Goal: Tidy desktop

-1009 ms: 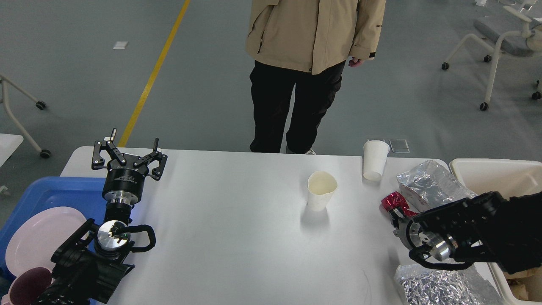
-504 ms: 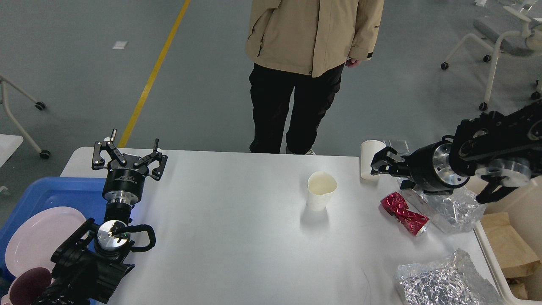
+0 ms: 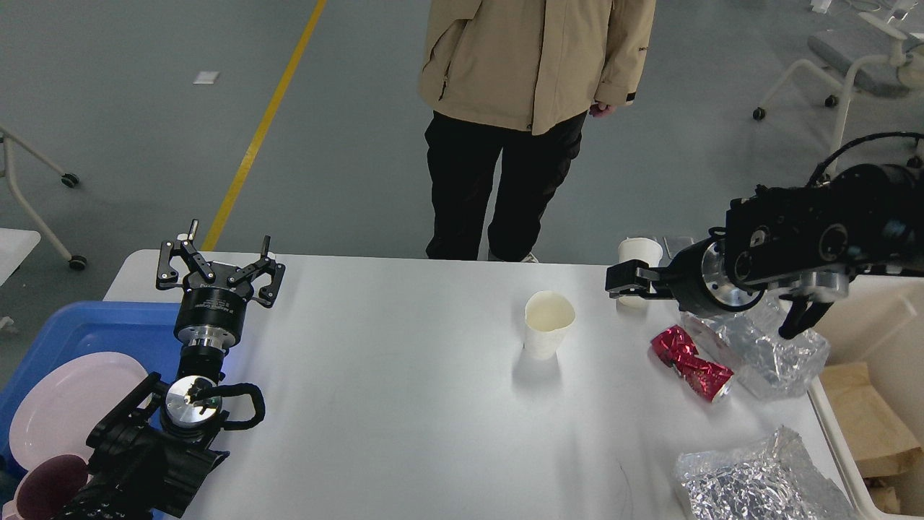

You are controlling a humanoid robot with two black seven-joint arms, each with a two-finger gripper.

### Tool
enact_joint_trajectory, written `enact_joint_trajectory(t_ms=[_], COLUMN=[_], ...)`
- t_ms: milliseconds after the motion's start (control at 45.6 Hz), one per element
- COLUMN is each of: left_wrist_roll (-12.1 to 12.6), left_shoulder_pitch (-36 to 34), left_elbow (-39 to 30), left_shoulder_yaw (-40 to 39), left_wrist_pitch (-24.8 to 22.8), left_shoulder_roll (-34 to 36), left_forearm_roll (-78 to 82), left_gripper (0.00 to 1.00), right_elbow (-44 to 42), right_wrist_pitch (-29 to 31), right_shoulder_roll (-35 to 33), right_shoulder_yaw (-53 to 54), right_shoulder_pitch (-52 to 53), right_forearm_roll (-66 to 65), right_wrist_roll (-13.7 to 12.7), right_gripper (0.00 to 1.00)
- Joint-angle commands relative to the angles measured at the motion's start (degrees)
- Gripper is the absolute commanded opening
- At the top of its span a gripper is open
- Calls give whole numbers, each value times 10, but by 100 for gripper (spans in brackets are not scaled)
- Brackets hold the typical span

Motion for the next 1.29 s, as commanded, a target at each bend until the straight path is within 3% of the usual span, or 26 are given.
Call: enact_joint_trajectory(t_ms=[0,570,768,833,899,943,1031,1272], left_wrist_roll=[0,0,0,0,0,0,0,0], left_shoulder_pitch=[0,0,0,0,0,0,0,0], left_elbow=[0,0,0,0,0,0,0,0], left_shoulder_yaw=[0,0,0,0,0,0,0,0], left_wrist_pitch=[0,0,0,0,0,0,0,0], left_shoulder_roll=[0,0,0,0,0,0,0,0], left_forearm_roll=[0,0,0,0,0,0,0,0], left_gripper=[100,100,100,100,100,100,100,100], right_elbow=[-80,-256,-274,-277,-278,-279,-275,-274], right_wrist_pitch=[-35,-103,-118,-123,-136,-144,-147,-167], right_shoulder_roll=[2,73,79,84,87,88,89,92], right_shoulder_yaw=[37,188,221,221,221,222,223,222], right_shoulder_pitch=[-105,-307,-340,-348,-359,-366,-372,-371], right_forearm_roll=[66,208,215,215,215,215,216,217], right_wrist_roll=[-2,-2,-2,-2,-2,-2,-2,-2], right_gripper=[100,100,99,89,69,49,0,0])
